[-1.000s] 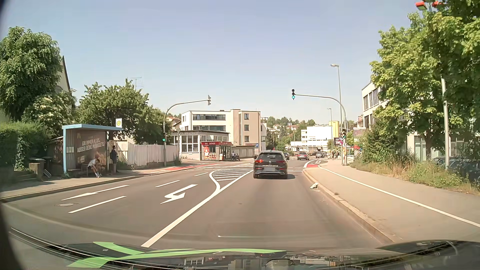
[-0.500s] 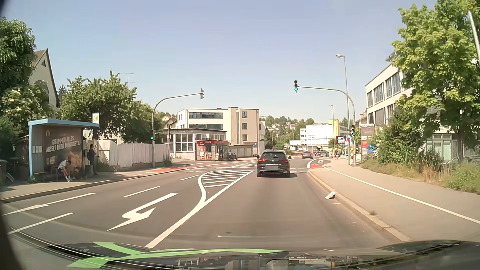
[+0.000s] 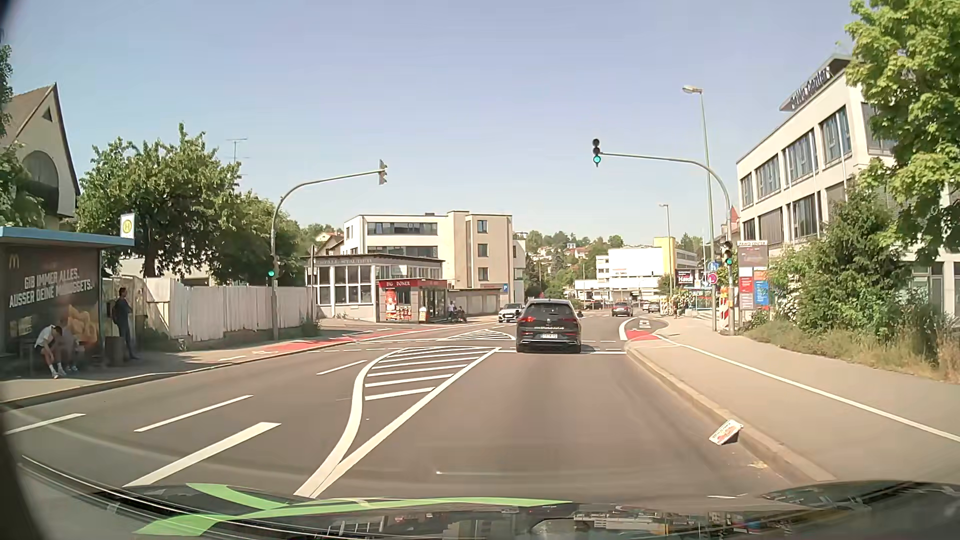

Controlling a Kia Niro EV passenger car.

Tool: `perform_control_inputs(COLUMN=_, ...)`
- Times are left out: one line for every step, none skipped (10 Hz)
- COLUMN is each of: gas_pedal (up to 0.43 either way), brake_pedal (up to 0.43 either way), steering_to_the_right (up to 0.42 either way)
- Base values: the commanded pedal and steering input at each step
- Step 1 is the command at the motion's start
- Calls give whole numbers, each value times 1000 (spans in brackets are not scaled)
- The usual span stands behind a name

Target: Follow the waypoints while adhering to traffic rules and regulations

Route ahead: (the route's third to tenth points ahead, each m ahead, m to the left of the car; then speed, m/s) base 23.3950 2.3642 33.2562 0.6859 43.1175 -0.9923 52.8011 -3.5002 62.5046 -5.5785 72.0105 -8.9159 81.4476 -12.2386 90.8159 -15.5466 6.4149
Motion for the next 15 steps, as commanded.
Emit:
perform_control_inputs(gas_pedal=79, brake_pedal=0, steering_to_the_right=9)
perform_control_inputs(gas_pedal=79, brake_pedal=0, steering_to_the_right=9)
perform_control_inputs(gas_pedal=79, brake_pedal=0, steering_to_the_right=9)
perform_control_inputs(gas_pedal=87, brake_pedal=0, steering_to_the_right=9)
perform_control_inputs(gas_pedal=87, brake_pedal=0, steering_to_the_right=9)
perform_control_inputs(gas_pedal=87, brake_pedal=0, steering_to_the_right=9)
perform_control_inputs(gas_pedal=87, brake_pedal=0, steering_to_the_right=9)
perform_control_inputs(gas_pedal=87, brake_pedal=0, steering_to_the_right=9)
perform_control_inputs(gas_pedal=87, brake_pedal=0, steering_to_the_right=9)
perform_control_inputs(gas_pedal=87, brake_pedal=0, steering_to_the_right=9)
perform_control_inputs(gas_pedal=87, brake_pedal=0, steering_to_the_right=9)
perform_control_inputs(gas_pedal=87, brake_pedal=0, steering_to_the_right=9)
perform_control_inputs(gas_pedal=87, brake_pedal=0, steering_to_the_right=8)
perform_control_inputs(gas_pedal=87, brake_pedal=0, steering_to_the_right=8)
perform_control_inputs(gas_pedal=87, brake_pedal=0, steering_to_the_right=8)
